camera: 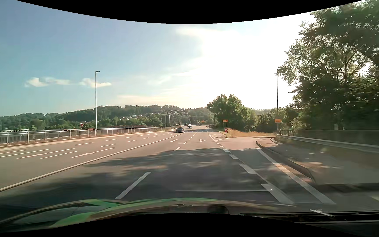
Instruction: Follow the waypoints while adhering to traffic rules and regulations
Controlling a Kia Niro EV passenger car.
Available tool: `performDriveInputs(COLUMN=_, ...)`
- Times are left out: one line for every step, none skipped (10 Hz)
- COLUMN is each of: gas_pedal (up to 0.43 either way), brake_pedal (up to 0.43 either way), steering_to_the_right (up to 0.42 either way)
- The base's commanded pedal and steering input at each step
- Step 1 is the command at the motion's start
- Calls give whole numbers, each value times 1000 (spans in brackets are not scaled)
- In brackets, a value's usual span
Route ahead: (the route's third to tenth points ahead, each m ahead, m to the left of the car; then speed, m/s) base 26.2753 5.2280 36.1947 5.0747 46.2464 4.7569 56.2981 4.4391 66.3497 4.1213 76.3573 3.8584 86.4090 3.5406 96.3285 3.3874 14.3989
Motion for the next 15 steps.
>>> performDriveInputs(gas_pedal=118, brake_pedal=0, steering_to_the_right=2)
performDriveInputs(gas_pedal=130, brake_pedal=0, steering_to_the_right=3)
performDriveInputs(gas_pedal=130, brake_pedal=0, steering_to_the_right=4)
performDriveInputs(gas_pedal=130, brake_pedal=0, steering_to_the_right=5)
performDriveInputs(gas_pedal=130, brake_pedal=0, steering_to_the_right=5)
performDriveInputs(gas_pedal=130, brake_pedal=0, steering_to_the_right=5)
performDriveInputs(gas_pedal=130, brake_pedal=0, steering_to_the_right=6)
performDriveInputs(gas_pedal=118, brake_pedal=0, steering_to_the_right=7)
performDriveInputs(gas_pedal=118, brake_pedal=0, steering_to_the_right=9)
performDriveInputs(gas_pedal=118, brake_pedal=0, steering_to_the_right=9)
performDriveInputs(gas_pedal=118, brake_pedal=0, steering_to_the_right=10)
performDriveInputs(gas_pedal=118, brake_pedal=0, steering_to_the_right=11)
performDriveInputs(gas_pedal=110, brake_pedal=0, steering_to_the_right=12)
performDriveInputs(gas_pedal=98, brake_pedal=0, steering_to_the_right=11)
performDriveInputs(gas_pedal=98, brake_pedal=0, steering_to_the_right=12)
